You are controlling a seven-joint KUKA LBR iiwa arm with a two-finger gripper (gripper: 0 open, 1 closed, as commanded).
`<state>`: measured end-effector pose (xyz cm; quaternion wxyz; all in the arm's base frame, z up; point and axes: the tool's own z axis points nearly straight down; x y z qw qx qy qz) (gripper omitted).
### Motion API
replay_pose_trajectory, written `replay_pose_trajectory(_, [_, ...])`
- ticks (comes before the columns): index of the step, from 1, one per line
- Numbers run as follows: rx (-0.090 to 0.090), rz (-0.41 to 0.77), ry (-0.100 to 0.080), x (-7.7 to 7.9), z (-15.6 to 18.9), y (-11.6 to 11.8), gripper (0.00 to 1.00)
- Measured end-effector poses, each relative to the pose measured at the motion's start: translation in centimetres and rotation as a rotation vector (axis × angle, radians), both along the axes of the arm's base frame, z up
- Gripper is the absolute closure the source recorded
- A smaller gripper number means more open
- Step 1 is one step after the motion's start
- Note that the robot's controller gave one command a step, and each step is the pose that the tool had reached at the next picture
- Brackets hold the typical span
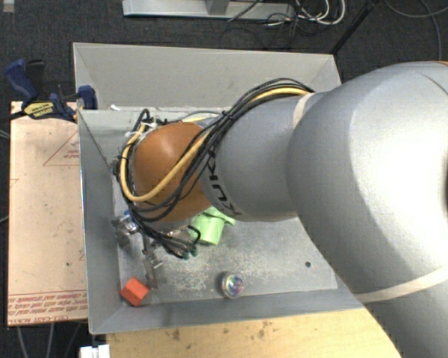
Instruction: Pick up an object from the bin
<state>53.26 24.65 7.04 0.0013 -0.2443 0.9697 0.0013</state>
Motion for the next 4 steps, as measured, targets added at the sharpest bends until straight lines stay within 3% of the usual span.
replay_pose_trajectory(1, [-0.006, 0.05, 0.001, -3.0, 4.2, -11.3, 0.0])
replay_pose_trajectory(2, [-0.001, 0.177, -0.008, 5.1, 7.5, -10.8, 0.0])
replay_pose_trajectory(3, [-0.003, 0.45, -0.002, 7.1, 0.1, -15.6, 0.0])
replay_pose_trajectory(4, [-0.001, 0.451, -0.008, 7.3, 0.5, -15.4, 1.0])
